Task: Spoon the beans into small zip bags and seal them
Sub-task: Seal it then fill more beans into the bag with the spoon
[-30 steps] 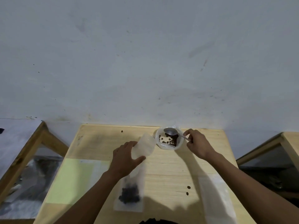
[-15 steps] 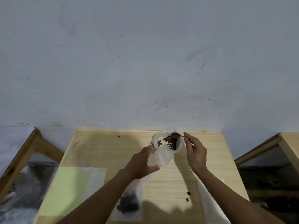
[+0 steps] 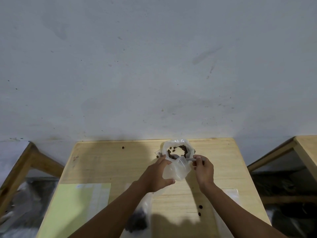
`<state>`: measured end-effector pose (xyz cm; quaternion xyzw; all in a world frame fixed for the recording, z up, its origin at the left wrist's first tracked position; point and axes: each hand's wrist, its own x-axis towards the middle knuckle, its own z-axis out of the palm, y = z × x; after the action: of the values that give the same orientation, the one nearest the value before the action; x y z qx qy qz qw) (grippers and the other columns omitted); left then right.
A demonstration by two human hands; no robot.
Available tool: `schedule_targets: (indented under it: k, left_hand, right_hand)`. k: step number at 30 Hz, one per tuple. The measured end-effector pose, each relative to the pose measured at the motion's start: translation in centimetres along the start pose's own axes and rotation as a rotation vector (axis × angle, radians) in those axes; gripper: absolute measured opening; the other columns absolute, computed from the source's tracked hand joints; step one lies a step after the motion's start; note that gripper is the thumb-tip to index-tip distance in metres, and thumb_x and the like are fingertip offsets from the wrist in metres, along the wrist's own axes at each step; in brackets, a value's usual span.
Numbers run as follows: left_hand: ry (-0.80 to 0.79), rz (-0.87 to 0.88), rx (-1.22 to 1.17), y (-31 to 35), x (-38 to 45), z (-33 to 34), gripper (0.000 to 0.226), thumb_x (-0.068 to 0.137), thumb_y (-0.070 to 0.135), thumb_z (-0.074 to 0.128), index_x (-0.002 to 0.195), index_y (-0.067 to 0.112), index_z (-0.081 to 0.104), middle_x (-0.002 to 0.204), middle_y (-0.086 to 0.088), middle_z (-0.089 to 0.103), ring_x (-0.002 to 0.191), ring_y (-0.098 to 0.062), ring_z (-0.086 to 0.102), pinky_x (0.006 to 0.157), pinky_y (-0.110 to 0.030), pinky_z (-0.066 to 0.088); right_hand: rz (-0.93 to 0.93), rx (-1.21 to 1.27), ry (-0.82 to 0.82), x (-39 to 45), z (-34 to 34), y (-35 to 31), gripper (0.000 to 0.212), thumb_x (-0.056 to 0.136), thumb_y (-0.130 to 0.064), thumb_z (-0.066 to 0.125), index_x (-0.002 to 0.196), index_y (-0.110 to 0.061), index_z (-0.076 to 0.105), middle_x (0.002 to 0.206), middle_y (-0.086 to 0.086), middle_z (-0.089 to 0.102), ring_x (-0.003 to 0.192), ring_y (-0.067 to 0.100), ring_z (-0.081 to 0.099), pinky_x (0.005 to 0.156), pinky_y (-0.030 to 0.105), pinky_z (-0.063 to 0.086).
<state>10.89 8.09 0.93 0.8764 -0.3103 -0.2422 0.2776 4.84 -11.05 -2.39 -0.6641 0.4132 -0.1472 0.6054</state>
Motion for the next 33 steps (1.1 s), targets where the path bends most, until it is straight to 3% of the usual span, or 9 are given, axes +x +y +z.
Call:
schedule_targets:
  k: [6,11,17,22,26,29,33]
  left_hand:
    - [0.055,0.026,-0.004,-0.7,-0.6,0.1,0.076,0.078,0.048,0.072,0.142,0.024,0.038,0.158,0.006,0.025,0.142,-0.013,0.03,0.112,-0.027,0.029]
    - [0.156,-0.007,0.081,-1.4,-1.3,-1.0,0.076,0.077,0.05,0.071,0.141,0.025,0.039,0.139,0.005,0.053,0.119,-0.015,0.054,0.099,-0.029,0.043]
    - [0.229,-0.086,0.178,-2.2,-1.1,-2.8,0.068,0.078,0.055,0.066,0.135,0.027,0.041,0.126,0.006,0.058,0.108,-0.017,0.057,0.094,-0.034,0.043]
    - [0.278,-0.134,0.213,-2.3,-0.7,-3.6,0.067,0.077,0.054,0.065,0.135,0.028,0.042,0.126,0.006,0.058,0.111,-0.019,0.056,0.091,-0.033,0.042]
    - [0.308,-0.106,0.206,-1.9,-0.4,-3.4,0.068,0.076,0.053,0.068,0.134,0.027,0.044,0.123,0.006,0.06,0.108,-0.018,0.059,0.09,-0.032,0.044]
    - [0.335,-0.089,0.189,-1.5,-0.3,-3.3,0.067,0.076,0.051,0.069,0.132,0.025,0.046,0.12,0.005,0.061,0.105,-0.018,0.06,0.089,-0.032,0.045]
    - [0.337,-0.076,0.178,-1.3,-0.4,-3.0,0.065,0.077,0.051,0.068,0.132,0.024,0.046,0.12,0.007,0.061,0.105,-0.017,0.06,0.087,-0.03,0.044]
  right_hand:
    - [0.155,0.101,0.017,0.7,-0.4,-0.6,0.026,0.097,-0.008,0.047,0.083,-0.013,0.068,0.079,0.009,0.066,0.074,0.023,0.059,0.082,0.044,0.052]
    - [0.107,0.181,0.055,0.8,-1.4,-2.9,0.023,0.098,-0.005,0.044,0.095,-0.004,0.067,0.079,0.009,0.062,0.068,0.02,0.056,0.068,0.029,0.049]
    - [-0.01,0.216,0.048,0.5,-2.4,-6.5,0.024,0.098,-0.007,0.045,0.087,-0.011,0.066,0.079,0.007,0.061,0.068,0.02,0.053,0.068,0.029,0.047]
    - [-0.121,0.207,0.012,-0.8,-2.7,-8.9,0.023,0.097,-0.011,0.047,0.085,-0.013,0.067,0.082,0.005,0.063,0.071,0.019,0.055,0.071,0.032,0.047]
    - [-0.244,0.091,-0.05,-2.1,-2.6,-9.7,0.022,0.097,-0.014,0.048,0.089,-0.014,0.068,0.085,0.005,0.065,0.075,0.019,0.06,0.07,0.03,0.048]
    - [-0.347,-0.044,-0.113,-3.0,-2.3,-9.9,0.02,0.098,-0.021,0.05,0.091,-0.019,0.069,0.088,-0.005,0.069,0.084,0.017,0.064,0.076,0.032,0.051]
    - [-0.484,-0.12,-0.209,-4.3,-2.2,-10.5,0.018,0.1,-0.021,0.051,0.094,-0.022,0.068,0.092,-0.009,0.07,0.081,0.007,0.064,0.069,0.015,0.047]
